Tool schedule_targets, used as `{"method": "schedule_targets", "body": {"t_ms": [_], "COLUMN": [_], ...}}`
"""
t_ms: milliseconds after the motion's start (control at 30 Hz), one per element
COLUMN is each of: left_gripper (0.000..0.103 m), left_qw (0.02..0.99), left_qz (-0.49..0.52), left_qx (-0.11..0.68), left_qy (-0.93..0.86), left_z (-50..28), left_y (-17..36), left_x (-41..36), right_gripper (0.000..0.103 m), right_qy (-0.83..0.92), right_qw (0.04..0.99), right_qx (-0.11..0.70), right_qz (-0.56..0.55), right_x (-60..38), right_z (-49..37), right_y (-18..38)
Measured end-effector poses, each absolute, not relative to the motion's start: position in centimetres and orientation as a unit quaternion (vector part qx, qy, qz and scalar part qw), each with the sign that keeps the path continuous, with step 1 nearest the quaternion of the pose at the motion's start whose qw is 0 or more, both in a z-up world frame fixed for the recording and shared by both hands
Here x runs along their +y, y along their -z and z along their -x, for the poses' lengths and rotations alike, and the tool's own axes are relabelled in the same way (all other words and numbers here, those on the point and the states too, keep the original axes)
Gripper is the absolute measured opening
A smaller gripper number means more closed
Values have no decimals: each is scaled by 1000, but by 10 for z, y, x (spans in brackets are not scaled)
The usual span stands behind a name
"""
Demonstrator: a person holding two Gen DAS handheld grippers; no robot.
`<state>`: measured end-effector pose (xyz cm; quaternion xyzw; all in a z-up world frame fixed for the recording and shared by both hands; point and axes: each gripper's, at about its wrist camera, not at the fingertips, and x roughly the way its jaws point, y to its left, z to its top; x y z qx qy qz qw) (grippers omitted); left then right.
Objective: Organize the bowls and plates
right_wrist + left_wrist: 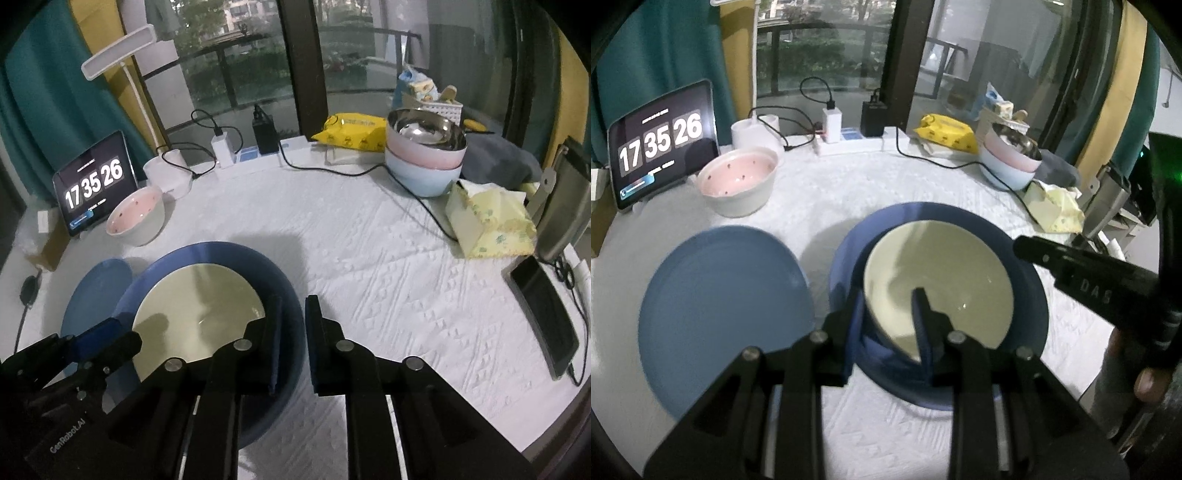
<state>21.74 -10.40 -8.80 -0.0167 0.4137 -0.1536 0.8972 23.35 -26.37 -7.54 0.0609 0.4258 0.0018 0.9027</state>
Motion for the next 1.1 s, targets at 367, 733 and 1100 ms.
{"method": "schedule_targets", "body": {"t_ms": [367, 733, 1100], "left_gripper": [29, 33, 47], "left_qw": [904, 909, 912], "left_qz": [26, 30, 38], "left_qx": [402, 395, 394], "left_qy": [141, 128, 112], "left_z": [-228, -246, -270], "left_y": [77, 71, 68], "left_x": [-92, -77, -43], "right_gripper": [21, 21, 22], "right_qy": [-29, -41, -50], "right_qw": [907, 903, 899], "right_qx": [415, 423, 434], "right_qz": [-63, -56, -41], "right_x": [-252, -235, -205], "right_z": [-247, -264, -290], "right_y": [64, 58, 55]}}
